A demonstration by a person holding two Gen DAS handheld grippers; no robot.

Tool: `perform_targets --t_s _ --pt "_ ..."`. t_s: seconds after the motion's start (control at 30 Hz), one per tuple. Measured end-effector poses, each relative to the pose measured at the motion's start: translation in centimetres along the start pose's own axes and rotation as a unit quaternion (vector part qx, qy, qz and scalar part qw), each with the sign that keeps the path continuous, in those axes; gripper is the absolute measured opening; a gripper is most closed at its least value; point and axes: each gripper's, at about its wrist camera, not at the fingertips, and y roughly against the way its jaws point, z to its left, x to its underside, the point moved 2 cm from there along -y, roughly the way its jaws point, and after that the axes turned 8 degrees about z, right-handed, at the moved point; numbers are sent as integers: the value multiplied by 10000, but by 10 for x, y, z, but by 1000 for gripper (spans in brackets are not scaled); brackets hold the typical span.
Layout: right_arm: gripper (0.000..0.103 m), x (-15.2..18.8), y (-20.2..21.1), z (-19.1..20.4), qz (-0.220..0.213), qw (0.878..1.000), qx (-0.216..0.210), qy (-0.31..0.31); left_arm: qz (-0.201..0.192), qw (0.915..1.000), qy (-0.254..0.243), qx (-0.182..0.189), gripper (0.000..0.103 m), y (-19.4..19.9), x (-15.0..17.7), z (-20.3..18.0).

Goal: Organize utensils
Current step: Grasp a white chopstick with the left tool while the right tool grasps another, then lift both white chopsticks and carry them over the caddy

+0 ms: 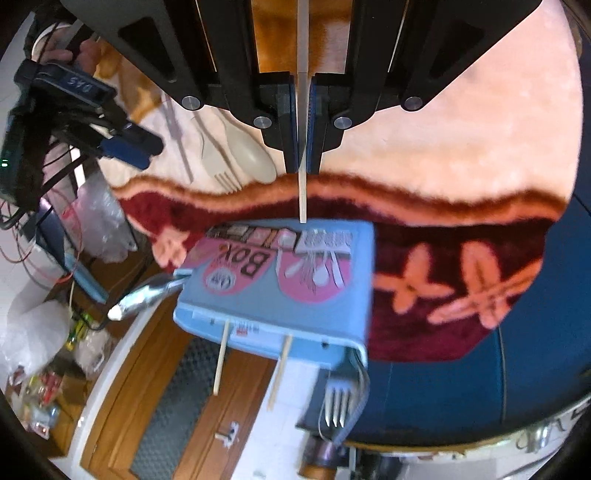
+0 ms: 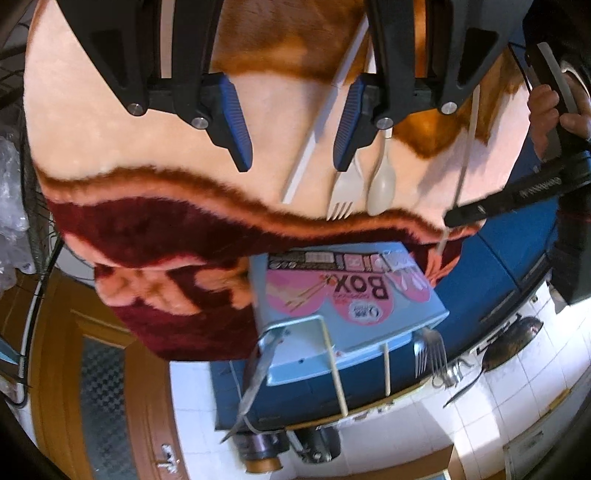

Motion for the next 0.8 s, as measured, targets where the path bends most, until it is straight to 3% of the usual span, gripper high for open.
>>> perform_targets --t_s 0.07,0.23,0.47,0.8 --pt "36 -2 -4 3 112 9999 23 33 -195 9998 -25 -8 4 10 0 2" --pt "25 -8 -14 10 491 9987 46 92 -481 9988 -104 -6 4 24 0 3" --pt "24 -11 -23 11 764 9971 16 -11 -661 9977 -127 0 4 32 3 5" --pt "16 -13 -27 4 764 9969 -76 -166 -655 9978 -34 -18 4 29 8 11"
